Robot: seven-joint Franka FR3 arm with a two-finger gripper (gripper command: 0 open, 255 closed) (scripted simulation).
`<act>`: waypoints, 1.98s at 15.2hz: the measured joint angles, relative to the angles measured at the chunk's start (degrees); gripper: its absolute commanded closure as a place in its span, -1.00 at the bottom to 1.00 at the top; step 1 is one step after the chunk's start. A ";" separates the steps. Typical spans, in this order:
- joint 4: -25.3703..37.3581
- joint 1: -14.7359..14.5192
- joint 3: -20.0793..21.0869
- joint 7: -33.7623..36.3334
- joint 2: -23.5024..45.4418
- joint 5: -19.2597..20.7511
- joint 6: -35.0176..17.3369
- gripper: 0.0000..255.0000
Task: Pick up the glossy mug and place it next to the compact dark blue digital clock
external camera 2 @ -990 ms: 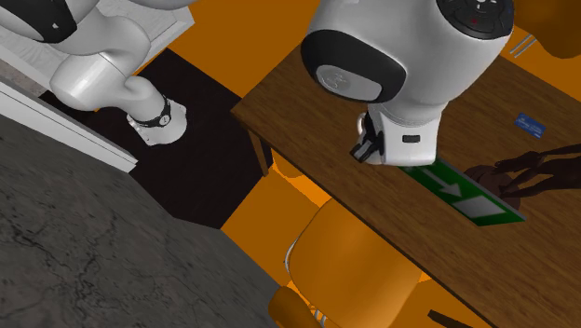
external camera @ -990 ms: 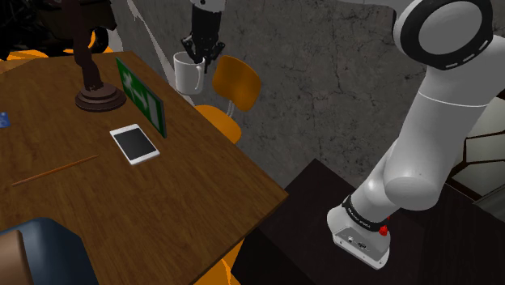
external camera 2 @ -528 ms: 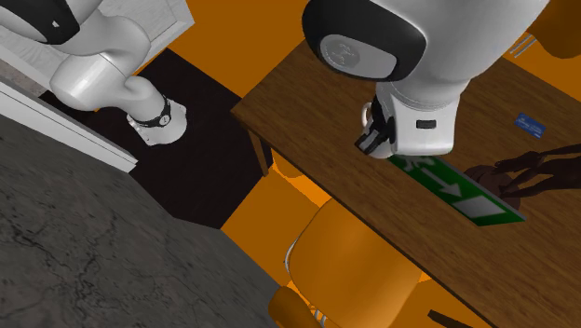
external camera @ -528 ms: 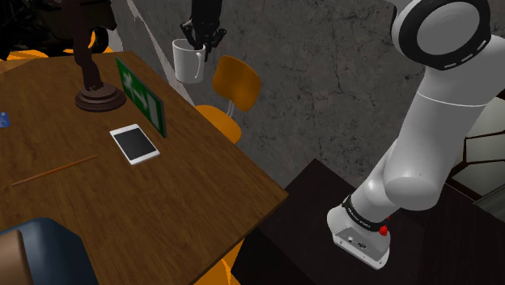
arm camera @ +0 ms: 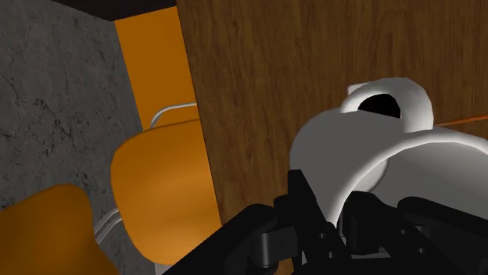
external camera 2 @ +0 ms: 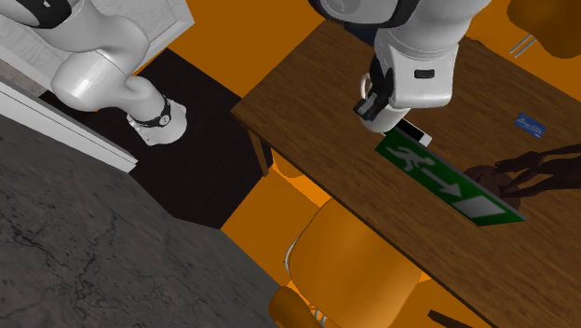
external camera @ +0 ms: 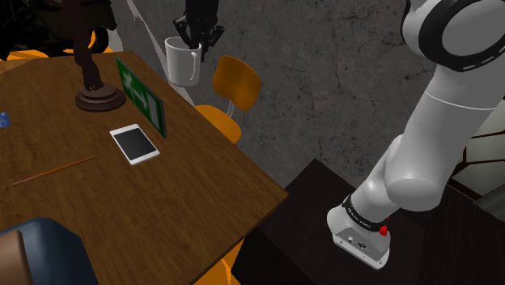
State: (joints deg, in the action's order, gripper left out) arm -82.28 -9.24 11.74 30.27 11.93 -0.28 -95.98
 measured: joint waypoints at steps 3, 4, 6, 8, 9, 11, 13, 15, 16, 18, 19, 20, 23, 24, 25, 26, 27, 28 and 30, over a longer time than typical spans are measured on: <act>-3.68 -1.79 1.31 3.14 -2.57 -0.17 -1.26 1.00; -4.69 -2.47 1.82 4.32 -3.24 -0.21 -1.67 1.00; -6.14 -3.93 2.93 6.90 -4.39 -0.23 -2.09 1.00; -6.86 -5.27 3.97 9.29 -5.18 -0.21 -2.12 1.00; -7.57 -5.97 4.54 10.59 -5.82 -0.26 -2.23 1.00; -9.29 -7.16 5.52 12.78 -6.79 -0.36 -3.09 1.00; -9.26 -8.67 6.75 15.53 -6.89 -0.16 -3.02 1.00; -10.46 -9.99 7.87 18.00 -7.69 -0.23 -3.54 1.00; -10.47 -10.66 8.44 19.23 -7.77 -0.13 -3.46 1.00; -9.47 -12.24 9.72 22.12 -7.12 0.34 -3.13 1.00; -8.94 -13.06 10.35 23.59 -6.45 0.72 -3.24 1.00; -8.03 -13.88 10.96 25.03 -5.84 1.08 -2.91 1.00; -7.46 -16.27 12.71 29.20 -5.02 1.83 -3.13 1.00; -7.05 -17.13 13.31 30.68 -4.57 2.16 -3.12 1.00; -6.84 -17.81 13.77 31.83 -4.36 2.35 -3.10 1.00; -6.07 -18.87 14.45 33.53 -3.62 2.85 -2.99 1.00; -5.40 -19.74 14.94 34.90 -2.76 3.38 -3.08 1.00; -3.88 -20.79 15.47 36.45 -1.59 4.07 -2.57 1.00; -1.13 -22.84 16.42 39.31 0.39 5.31 -1.58 1.00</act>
State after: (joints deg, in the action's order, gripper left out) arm -83.41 -32.08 28.16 69.58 12.31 5.03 -97.56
